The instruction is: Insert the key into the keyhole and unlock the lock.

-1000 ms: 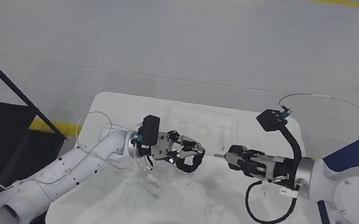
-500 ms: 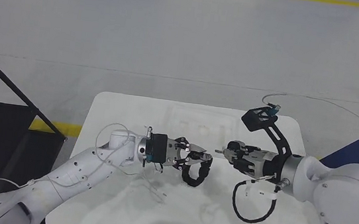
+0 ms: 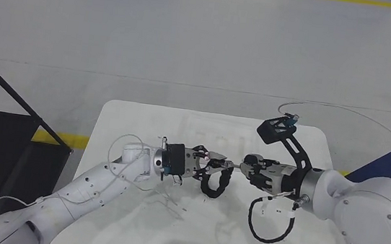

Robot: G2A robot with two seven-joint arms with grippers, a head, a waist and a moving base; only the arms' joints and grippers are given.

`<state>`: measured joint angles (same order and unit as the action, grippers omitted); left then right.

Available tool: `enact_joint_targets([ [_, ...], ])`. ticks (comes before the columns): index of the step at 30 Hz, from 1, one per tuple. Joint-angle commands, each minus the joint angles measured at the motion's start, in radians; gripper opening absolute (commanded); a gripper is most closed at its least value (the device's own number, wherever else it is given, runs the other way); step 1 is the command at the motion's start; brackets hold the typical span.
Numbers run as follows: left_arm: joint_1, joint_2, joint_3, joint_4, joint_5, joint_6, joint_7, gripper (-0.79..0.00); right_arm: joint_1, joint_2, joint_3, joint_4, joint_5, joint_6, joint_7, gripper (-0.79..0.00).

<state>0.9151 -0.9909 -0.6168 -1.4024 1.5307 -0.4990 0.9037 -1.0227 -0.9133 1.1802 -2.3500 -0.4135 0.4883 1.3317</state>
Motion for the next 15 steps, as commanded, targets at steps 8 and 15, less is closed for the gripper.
enact_joint_targets([
  [8,0.012,-0.011,-0.016,0.001,0.031,0.005,0.005,-0.785,0.021,0.018,-0.037,0.000,0.024,0.026,-0.026,-0.785],
  [15,0.021,-0.018,-0.029,0.003,0.042,-0.005,0.010,-0.785,0.029,0.036,-0.057,0.000,0.033,0.041,-0.041,-0.785],
])
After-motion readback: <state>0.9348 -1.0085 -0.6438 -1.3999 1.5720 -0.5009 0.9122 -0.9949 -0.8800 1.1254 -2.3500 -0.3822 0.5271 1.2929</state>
